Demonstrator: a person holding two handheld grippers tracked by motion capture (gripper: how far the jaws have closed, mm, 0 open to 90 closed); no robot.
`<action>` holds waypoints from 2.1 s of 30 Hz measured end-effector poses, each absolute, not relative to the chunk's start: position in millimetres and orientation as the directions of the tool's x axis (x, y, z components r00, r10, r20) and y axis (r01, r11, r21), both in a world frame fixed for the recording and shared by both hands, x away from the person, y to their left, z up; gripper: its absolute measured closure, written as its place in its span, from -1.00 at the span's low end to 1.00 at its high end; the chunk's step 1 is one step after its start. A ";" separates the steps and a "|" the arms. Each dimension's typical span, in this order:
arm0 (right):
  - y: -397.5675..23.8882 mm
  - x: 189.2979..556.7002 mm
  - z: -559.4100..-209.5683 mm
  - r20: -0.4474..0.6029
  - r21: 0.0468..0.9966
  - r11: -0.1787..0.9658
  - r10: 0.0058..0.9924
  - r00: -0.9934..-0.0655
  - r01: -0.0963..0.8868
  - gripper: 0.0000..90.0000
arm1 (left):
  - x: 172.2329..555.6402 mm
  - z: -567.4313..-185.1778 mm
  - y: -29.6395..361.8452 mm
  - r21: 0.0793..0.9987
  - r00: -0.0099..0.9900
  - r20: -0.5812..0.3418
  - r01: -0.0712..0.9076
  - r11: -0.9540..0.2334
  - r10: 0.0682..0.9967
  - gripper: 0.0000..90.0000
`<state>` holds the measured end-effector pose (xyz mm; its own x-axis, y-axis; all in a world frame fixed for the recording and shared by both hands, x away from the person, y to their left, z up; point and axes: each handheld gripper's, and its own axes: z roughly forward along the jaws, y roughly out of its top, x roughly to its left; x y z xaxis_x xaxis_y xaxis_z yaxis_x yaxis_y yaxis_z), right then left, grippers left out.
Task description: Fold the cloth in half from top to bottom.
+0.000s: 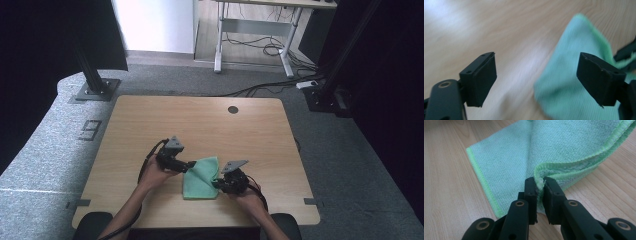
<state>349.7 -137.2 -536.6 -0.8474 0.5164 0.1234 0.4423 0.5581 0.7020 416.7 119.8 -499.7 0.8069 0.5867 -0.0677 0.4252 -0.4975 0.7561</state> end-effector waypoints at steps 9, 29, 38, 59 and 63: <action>-137.7 348.5 -537.3 0.119 0.707 0.553 0.522 -0.844 0.442 0.75 | 439.9 -493.2 61.9 0.695 0.870 -0.097 0.407 -0.593 0.483 -0.29; -143.2 346.6 -534.3 0.131 0.726 0.519 0.540 -0.832 0.451 0.74 | 420.9 -482.0 77.1 0.679 0.900 -0.122 0.383 -0.626 0.418 0.89; -143.1 340.1 -530.7 0.117 0.729 0.527 0.532 -0.839 0.436 0.66 | 394.0 -477.7 100.6 0.715 0.900 -0.118 0.371 -0.593 0.420 0.87; -163.7 324.6 -529.4 0.156 0.725 0.494 0.560 -0.814 0.479 0.00 | 331.4 -517.6 144.0 0.707 0.872 -0.180 0.437 -0.557 0.455 0.37; -176.7 322.9 -523.7 0.146 0.742 0.463 0.593 -0.792 0.484 -0.06 | 327.8 -511.6 151.4 0.705 0.874 -0.186 0.438 -0.558 0.449 0.09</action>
<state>322.9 -176.7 -523.7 -0.7918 0.5931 0.1458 0.4839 0.4635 0.7423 327.8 151.4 -511.6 0.8737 0.4493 -0.1864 0.4376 -0.5584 0.7048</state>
